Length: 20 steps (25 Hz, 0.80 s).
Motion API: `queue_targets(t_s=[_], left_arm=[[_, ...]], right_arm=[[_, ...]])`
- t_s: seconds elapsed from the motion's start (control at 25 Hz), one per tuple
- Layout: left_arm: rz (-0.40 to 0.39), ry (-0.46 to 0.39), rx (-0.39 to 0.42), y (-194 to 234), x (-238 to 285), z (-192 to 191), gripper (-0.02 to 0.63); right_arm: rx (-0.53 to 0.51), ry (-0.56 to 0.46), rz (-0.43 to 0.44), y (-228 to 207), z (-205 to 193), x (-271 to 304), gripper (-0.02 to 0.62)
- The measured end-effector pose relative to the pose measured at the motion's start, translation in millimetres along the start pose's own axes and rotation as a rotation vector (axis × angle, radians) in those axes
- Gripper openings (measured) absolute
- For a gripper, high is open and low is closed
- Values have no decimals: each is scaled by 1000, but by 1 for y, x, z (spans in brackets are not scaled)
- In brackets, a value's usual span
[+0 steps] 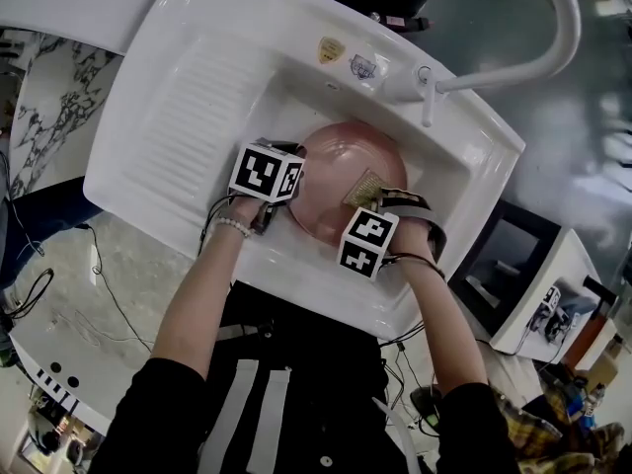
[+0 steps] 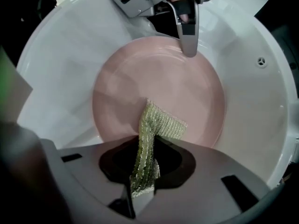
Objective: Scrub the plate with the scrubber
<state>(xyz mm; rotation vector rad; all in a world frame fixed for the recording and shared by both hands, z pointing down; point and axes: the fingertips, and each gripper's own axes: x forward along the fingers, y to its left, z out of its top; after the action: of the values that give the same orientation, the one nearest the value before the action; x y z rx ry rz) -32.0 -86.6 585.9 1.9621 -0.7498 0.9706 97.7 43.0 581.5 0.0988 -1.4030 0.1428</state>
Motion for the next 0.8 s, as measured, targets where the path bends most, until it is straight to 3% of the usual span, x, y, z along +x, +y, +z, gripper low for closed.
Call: queue_targets(t_s=[0.24, 0.44, 0.64, 0.8], left_arm=[[4, 0, 2, 0, 0, 0, 14], [7, -3, 7, 0, 0, 1, 14], [10, -3, 4, 0, 0, 0, 14], [13, -2, 3, 1, 0, 0, 15]], right_arm=[[-67, 8, 224, 41, 1, -13, 78], [-60, -78, 439, 72, 19, -31, 78], [18, -223, 607, 85, 48, -51, 78], [149, -399, 726, 76, 79, -70, 78]])
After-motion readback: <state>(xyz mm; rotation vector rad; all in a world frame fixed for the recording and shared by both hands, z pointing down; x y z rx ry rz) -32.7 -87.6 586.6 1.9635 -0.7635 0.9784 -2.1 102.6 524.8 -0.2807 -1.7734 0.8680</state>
